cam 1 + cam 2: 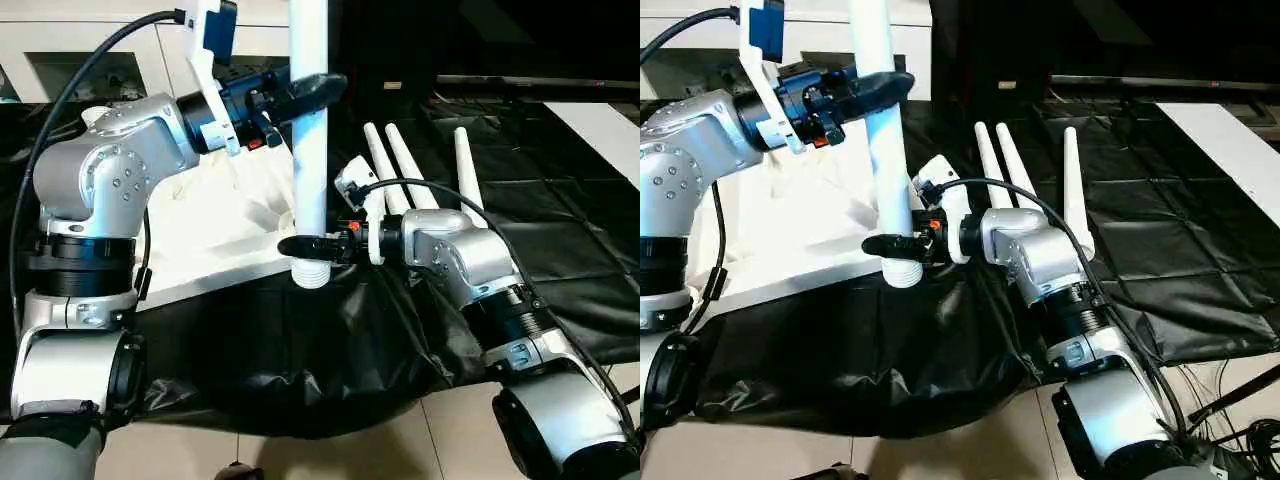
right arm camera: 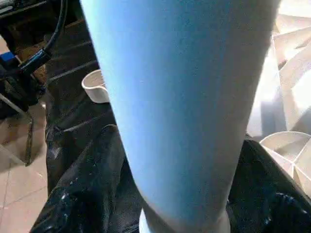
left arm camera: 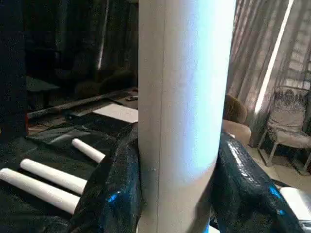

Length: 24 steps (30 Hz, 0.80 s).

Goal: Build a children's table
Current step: Insert table leg to table base

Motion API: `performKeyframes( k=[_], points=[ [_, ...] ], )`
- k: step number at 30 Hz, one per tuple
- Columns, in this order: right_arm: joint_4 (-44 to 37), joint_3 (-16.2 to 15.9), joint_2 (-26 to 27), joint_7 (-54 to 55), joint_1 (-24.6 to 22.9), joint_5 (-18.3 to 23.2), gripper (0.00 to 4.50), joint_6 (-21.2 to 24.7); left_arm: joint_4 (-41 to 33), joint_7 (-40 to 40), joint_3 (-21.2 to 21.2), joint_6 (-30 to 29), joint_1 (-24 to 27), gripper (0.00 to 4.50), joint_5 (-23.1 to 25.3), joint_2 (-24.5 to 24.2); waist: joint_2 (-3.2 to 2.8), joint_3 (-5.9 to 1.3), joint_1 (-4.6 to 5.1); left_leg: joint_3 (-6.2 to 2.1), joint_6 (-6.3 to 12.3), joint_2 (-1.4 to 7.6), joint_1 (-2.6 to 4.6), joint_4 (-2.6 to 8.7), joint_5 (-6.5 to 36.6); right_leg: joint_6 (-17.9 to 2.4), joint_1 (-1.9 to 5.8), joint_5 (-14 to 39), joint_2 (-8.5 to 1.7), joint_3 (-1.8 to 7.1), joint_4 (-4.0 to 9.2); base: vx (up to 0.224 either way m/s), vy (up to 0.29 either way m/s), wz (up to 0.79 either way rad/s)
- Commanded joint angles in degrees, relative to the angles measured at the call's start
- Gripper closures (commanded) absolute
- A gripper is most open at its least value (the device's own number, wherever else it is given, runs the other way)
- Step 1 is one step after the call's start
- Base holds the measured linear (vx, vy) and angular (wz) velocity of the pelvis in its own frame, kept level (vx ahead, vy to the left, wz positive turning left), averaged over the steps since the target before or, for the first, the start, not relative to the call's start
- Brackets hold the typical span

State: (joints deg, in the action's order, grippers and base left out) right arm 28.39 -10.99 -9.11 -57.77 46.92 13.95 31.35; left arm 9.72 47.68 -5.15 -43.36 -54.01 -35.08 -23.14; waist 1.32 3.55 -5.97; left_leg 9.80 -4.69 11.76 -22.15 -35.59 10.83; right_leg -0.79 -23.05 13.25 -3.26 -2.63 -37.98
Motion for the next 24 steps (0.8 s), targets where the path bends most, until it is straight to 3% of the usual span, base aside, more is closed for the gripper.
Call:
performKeyframes(
  k=[1,11,20,22,24],
  points=[
    [0.8,0.2,-0.2,-0.2,1.2,0.5,1.80,0.5,-1.5,0.5,0.6,0.5,0.2,2.86,0.0,-0.2,-0.33,-4.69,-0.07,-0.14,0.12,0.95,0.96,3.64,0.1,-14.6,3.93,-10.3,-4.05,2.44,3.22,0.000,0.000,0.00],
    [0.7,0.2,-0.3,-0.6,1.1,0.3,2.48,0.7,-1.1,1.2,1.0,0.9,-0.1,2.86,0.5,-0.2,-0.35,-4.72,-0.08,-0.15,0.15,0.97,1.00,3.63,-0.1,-14.7,3.94,-10.7,-4.04,2.43,3.16,0.000,0.000,0.00],
    [1.2,0.3,0.0,-0.5,1.4,0.3,2.56,0.2,-1.5,0.4,0.3,0.9,-0.4,2.86,0.2,-0.2,-0.40,-4.78,-0.12,-0.17,0.14,0.96,0.99,3.57,-0.3,-14.8,3.96,-11.2,-3.99,2.41,3.07,0.000,0.000,0.00],
    [1.2,0.5,0.1,-0.2,1.5,0.3,2.57,0.0,-1.4,0.6,-0.3,0.5,-0.6,2.30,-0.7,0.1,-0.41,-4.76,-0.14,-0.16,0.16,0.91,0.94,3.58,-0.3,-14.8,4.00,-11.3,-4.02,2.42,3.11,0.000,0.000,0.00],
    [1.2,0.8,0.0,0.0,1.6,0.4,2.57,-0.2,-1.5,0.7,-0.6,-0.1,-0.7,2.16,-1.2,0.0,-0.38,-4.76,-0.13,-0.17,0.22,0.93,0.98,3.58,-0.3,-14.9,3.95,-11.3,-3.98,2.40,3.08,0.000,0.000,0.00]
  ],
)
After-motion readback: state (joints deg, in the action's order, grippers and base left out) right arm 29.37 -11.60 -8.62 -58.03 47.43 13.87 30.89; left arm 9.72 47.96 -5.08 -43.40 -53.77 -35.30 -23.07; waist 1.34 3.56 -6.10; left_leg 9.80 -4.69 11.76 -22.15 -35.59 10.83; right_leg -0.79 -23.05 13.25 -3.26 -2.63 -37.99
